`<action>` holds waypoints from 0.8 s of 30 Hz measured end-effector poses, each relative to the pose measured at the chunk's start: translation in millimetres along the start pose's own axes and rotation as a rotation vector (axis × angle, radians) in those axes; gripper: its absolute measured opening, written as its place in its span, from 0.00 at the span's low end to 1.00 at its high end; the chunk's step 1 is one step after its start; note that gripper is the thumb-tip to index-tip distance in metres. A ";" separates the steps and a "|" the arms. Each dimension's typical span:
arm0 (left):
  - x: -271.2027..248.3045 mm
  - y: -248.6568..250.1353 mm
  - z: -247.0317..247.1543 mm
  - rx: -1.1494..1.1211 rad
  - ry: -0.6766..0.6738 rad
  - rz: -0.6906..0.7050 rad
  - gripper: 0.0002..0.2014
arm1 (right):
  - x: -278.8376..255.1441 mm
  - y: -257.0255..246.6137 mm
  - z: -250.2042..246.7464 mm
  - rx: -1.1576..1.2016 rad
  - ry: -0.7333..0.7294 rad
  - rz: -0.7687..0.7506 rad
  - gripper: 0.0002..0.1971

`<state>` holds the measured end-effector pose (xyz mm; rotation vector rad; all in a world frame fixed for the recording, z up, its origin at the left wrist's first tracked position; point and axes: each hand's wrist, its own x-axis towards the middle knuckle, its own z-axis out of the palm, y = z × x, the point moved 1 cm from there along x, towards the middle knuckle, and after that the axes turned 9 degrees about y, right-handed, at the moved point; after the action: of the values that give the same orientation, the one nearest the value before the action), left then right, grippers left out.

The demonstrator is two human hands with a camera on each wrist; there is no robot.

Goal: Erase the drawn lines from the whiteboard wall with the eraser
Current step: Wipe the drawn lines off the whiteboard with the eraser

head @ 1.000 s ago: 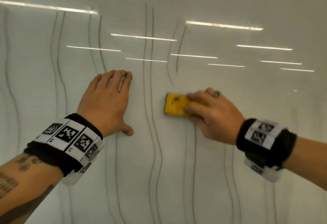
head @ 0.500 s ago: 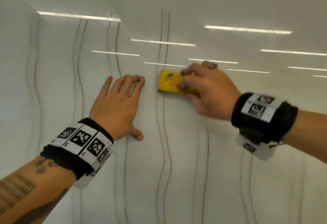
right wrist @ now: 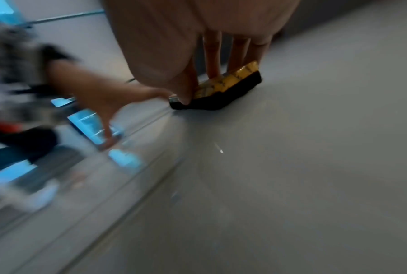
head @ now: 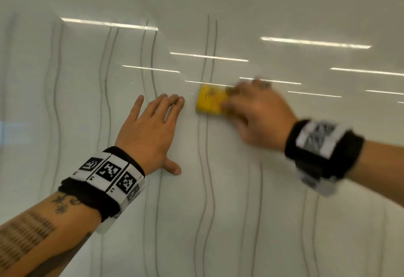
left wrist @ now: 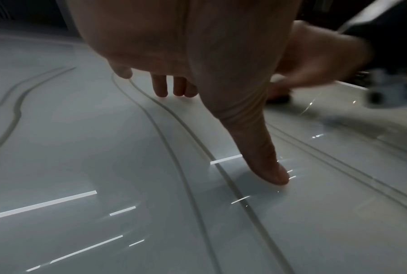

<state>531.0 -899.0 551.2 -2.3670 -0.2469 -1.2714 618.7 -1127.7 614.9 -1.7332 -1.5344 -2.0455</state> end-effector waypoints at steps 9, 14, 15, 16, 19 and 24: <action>-16.7 -19.3 3.1 -0.003 0.158 0.055 0.75 | 71.6 49.4 -8.4 -0.193 0.074 0.063 0.13; -37.8 -79.7 17.1 -0.120 0.204 -0.020 0.74 | 137.7 56.7 4.4 -0.240 0.120 0.445 0.14; -40.0 -90.2 21.1 -0.103 0.165 -0.002 0.75 | 126.5 41.0 11.7 -0.222 0.112 0.398 0.13; -41.2 -98.9 25.4 -0.079 0.127 0.027 0.76 | 107.4 20.2 18.3 -0.173 0.108 0.321 0.13; -40.7 -108.8 33.7 -0.003 0.079 0.104 0.76 | 26.5 -44.6 24.9 -0.033 -0.020 0.109 0.11; -36.3 -105.9 35.0 0.020 0.080 0.132 0.75 | 16.9 -41.8 14.2 -0.058 -0.226 -0.201 0.12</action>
<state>499.2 -787.1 535.5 -2.2694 -0.0773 -1.2907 597.9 -1087.9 599.8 -1.9653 -1.7977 -2.0602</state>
